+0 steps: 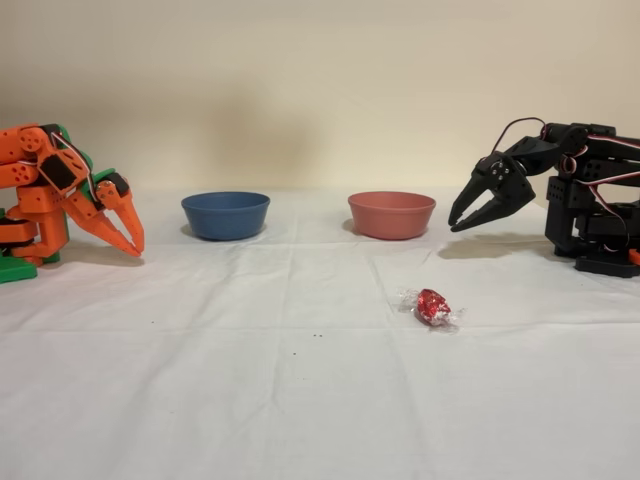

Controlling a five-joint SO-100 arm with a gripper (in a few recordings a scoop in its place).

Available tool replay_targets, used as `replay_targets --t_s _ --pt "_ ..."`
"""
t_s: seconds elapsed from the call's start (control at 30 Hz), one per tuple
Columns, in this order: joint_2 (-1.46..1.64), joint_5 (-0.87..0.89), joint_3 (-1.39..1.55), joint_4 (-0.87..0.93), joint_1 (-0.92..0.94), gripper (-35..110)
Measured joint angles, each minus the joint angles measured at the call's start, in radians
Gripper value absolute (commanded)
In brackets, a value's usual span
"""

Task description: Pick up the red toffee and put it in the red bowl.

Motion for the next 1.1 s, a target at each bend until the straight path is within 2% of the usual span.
replay_targets --t_s 0.43,0.77,1.1 --pt "-0.14 -0.051 -0.387 0.052 -0.06 0" --pt "-0.572 0.04 -0.819 0.224 -0.241 0" --pt "-0.877 0.212 -1.048 0.236 -0.379 0"
